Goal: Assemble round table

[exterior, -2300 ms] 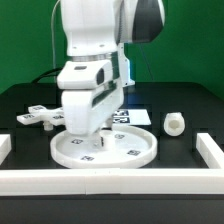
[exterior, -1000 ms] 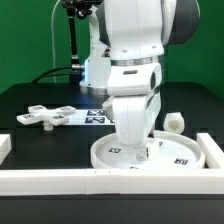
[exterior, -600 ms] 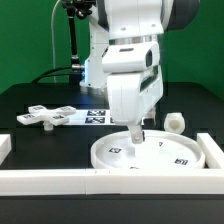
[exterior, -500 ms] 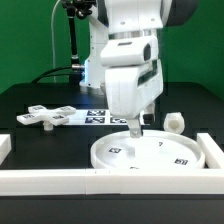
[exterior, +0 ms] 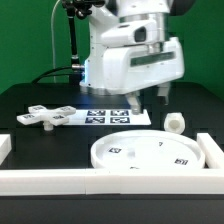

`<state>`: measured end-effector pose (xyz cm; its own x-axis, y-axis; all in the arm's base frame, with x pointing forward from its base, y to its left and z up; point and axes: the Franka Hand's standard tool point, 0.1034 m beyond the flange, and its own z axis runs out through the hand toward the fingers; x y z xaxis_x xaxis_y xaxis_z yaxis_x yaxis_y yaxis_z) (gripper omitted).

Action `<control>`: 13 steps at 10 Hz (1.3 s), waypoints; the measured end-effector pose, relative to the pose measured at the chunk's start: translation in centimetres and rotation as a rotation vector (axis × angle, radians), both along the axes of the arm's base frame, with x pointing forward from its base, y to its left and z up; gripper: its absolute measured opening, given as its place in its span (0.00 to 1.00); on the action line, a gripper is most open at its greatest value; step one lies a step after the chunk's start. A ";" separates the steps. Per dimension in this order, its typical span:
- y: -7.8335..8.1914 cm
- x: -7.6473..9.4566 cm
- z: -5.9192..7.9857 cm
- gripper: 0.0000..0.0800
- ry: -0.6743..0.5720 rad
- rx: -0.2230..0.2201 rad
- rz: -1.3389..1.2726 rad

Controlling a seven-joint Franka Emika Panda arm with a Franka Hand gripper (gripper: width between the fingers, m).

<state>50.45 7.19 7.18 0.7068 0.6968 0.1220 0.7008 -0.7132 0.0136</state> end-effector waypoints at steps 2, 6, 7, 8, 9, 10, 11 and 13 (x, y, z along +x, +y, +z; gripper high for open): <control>-0.3 0.0 -0.1 0.81 0.002 0.001 -0.014; -0.8 -0.2 -0.4 0.81 0.009 0.041 -0.278; -0.8 -1.3 -0.7 0.81 0.024 0.066 -0.482; 0.1 -2.1 -0.9 0.81 0.053 0.084 -0.656; 1.1 -2.3 -1.1 0.81 0.064 0.099 -0.755; 1.6 -2.3 -1.3 0.81 0.065 0.117 -0.832; 1.6 -2.3 -1.3 0.81 0.072 0.125 -0.878; 1.8 -2.4 -1.3 0.81 0.088 0.141 -0.986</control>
Offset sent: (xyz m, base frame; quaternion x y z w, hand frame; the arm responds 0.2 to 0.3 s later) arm 0.0000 0.0000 0.0000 0.0000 0.0000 0.0650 0.9979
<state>48.04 8.95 5.85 0.9719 -0.2223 0.0779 -0.2102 -0.9676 -0.1397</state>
